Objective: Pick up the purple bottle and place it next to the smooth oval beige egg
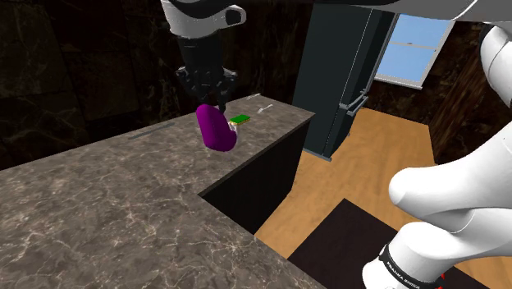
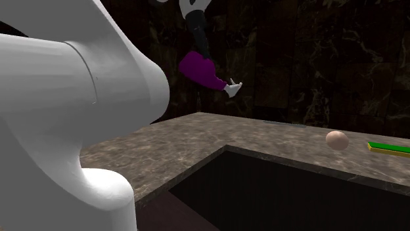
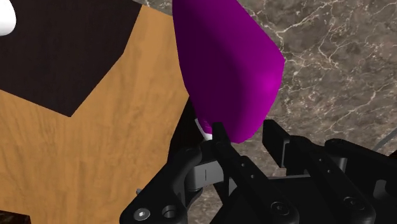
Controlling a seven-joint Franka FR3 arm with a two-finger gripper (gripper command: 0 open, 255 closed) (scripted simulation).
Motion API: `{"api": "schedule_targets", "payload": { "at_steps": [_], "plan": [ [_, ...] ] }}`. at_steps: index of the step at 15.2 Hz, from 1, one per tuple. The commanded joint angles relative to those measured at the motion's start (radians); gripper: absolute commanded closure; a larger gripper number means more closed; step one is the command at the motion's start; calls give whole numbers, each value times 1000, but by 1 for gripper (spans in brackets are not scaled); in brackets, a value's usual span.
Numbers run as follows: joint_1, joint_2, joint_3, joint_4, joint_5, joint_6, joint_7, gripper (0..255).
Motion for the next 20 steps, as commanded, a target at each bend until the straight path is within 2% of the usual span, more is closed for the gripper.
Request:
{"api": "schedule_targets", "payload": {
  "at_steps": [1, 5, 9, 13, 20],
  "plan": [
    [5, 25, -27, -51, -24, 45, -25, 255],
    [-59, 39, -33, -101, -39, 114, -91, 255],
    [-166, 33, -8, -129, -33, 178, -169, 255],
    [-308, 7, 42, -136, -7, 235, -256, 255],
    [-594, -81, 154, -95, 81, 313, -424, 255]
  ]
}}
